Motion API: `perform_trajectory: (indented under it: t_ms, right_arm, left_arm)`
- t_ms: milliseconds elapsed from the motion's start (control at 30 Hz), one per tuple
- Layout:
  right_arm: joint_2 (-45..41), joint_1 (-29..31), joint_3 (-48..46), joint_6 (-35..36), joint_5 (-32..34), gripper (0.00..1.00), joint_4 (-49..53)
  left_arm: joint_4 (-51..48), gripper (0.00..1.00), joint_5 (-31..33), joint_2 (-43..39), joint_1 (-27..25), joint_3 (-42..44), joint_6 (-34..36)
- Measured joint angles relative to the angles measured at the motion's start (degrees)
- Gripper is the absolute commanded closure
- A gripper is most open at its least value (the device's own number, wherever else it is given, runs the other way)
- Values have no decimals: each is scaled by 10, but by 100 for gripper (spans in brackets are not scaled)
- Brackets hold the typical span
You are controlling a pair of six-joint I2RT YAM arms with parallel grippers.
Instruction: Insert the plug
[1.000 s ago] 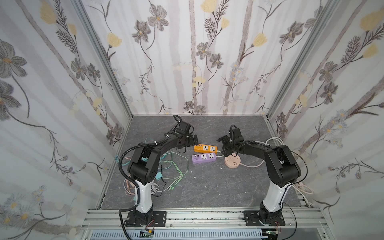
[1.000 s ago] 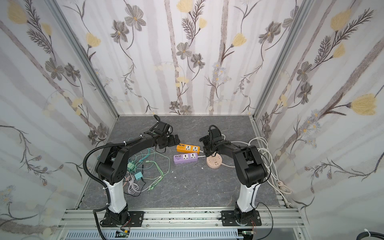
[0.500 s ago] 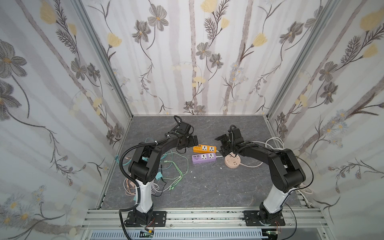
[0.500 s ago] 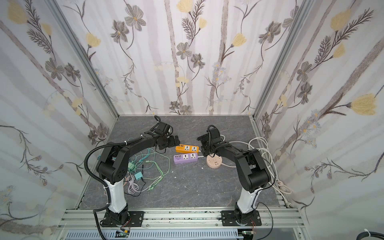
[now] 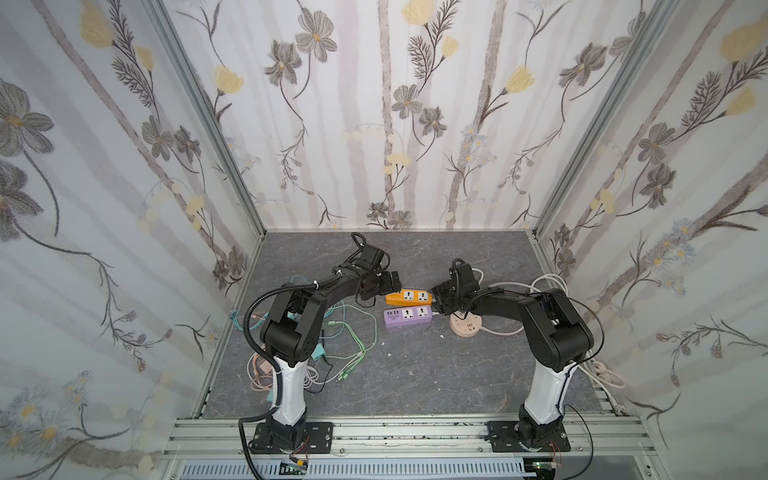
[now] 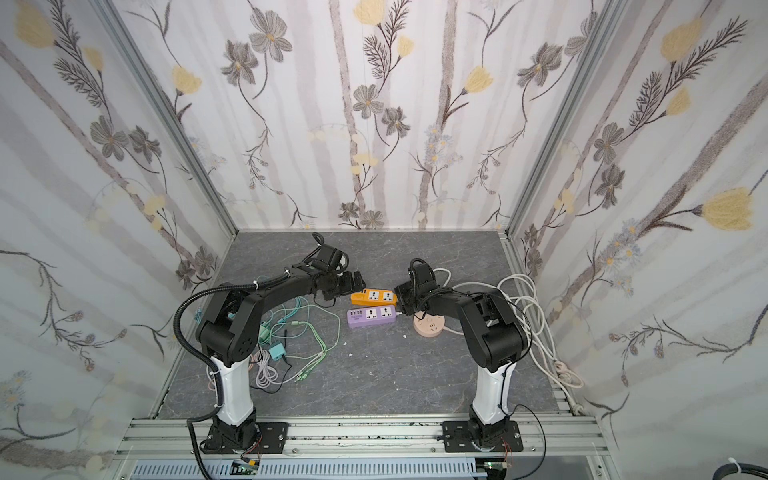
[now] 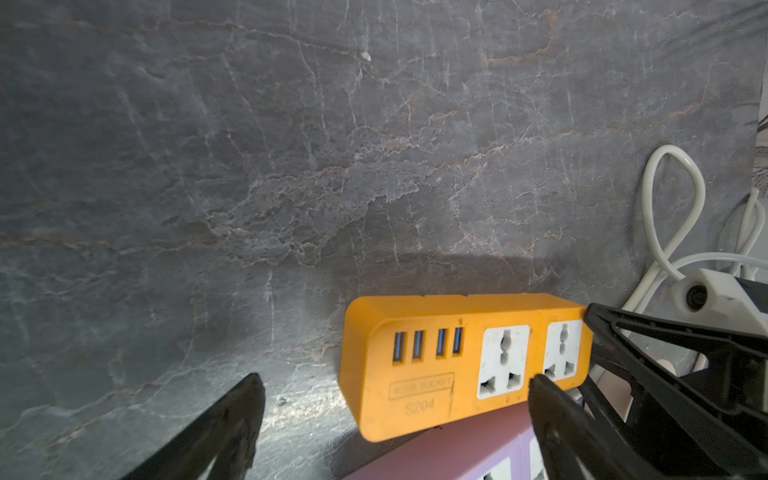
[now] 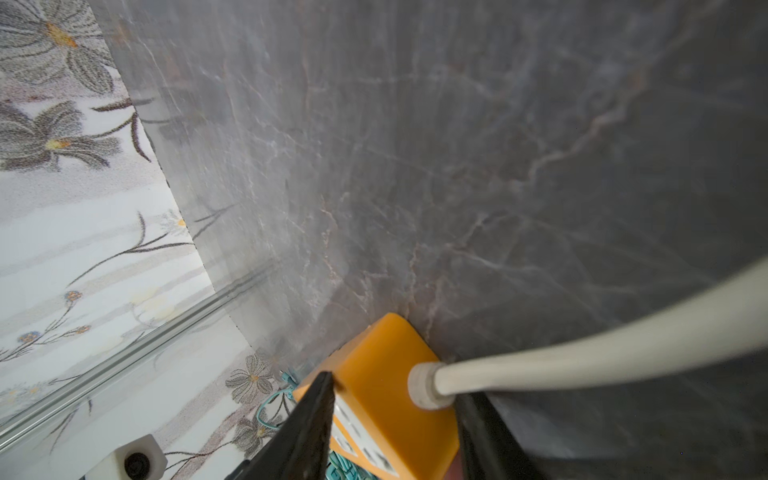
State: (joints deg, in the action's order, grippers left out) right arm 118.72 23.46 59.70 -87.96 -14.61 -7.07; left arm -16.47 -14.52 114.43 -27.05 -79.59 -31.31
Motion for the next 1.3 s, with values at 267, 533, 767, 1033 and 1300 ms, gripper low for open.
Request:
perform_trajectory:
  t_ms: [267, 533, 767, 1033, 1300]
  right_arm:
    - [62, 9, 90, 28, 0, 70, 0]
    - [89, 23, 134, 32, 5, 68, 20]
    - [48, 31, 78, 18, 49, 69, 14]
    - [5, 32, -13, -10, 77, 64, -34]
    - [-68, 35, -71, -8, 112, 38, -7]
  left_arm:
    - [4, 0, 6, 8, 12, -13, 0]
    - [3, 0, 14, 8, 30, -13, 13]
    - [2, 0, -3, 20, 30, -13, 19]
    - [20, 0, -33, 45, 17, -23, 10]
    - [28, 0, -44, 79, 8, -67, 9]
